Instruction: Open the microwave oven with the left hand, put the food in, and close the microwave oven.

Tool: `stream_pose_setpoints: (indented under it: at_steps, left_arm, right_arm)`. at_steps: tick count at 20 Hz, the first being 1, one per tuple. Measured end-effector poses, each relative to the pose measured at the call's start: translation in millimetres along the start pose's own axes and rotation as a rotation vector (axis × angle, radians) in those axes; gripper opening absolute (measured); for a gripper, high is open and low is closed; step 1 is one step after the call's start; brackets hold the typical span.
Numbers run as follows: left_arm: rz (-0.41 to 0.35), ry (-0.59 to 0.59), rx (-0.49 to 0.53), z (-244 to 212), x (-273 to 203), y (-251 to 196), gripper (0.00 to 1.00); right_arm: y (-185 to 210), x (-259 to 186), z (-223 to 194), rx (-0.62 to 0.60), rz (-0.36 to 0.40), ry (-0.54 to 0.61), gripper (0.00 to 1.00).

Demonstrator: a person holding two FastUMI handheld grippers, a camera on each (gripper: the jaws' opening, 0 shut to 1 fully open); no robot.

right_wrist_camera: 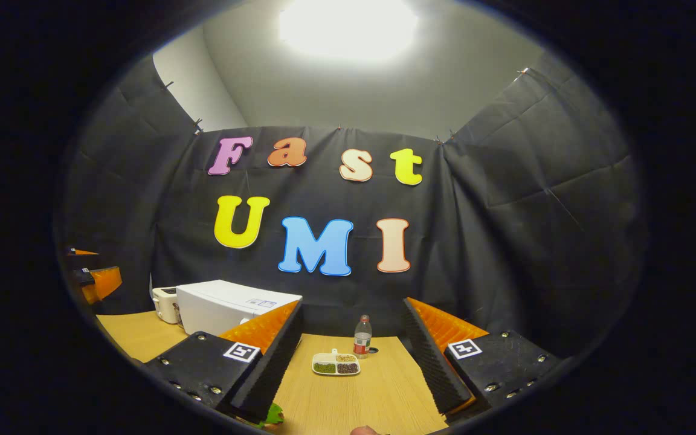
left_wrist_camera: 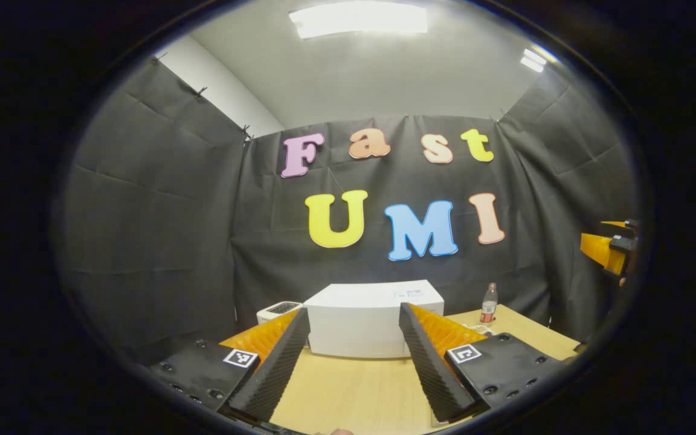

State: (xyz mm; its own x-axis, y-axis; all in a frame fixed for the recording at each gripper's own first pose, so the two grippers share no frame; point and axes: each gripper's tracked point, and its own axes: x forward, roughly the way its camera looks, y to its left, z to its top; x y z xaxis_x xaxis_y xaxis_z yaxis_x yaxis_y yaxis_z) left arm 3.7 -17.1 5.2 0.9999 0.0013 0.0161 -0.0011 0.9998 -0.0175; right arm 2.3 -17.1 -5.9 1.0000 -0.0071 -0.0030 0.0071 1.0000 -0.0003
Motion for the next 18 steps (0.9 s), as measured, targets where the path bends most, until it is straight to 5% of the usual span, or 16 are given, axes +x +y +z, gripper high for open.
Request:
stream_pose_setpoints:
  at_steps: [10,18]
  left_arm:
    - [0.010,-0.042,0.022,10.5,14.8,-36.3,0.93]
    - [-0.038,-0.006,0.005,-20.9,76.4,-55.9,1.00]
  right_arm:
    - [-15.0,13.8,-13.7,0.042,0.052,-0.004,0.97]
    - [-14.8,27.9,-21.1,0.071,0.023,0.015,0.97]
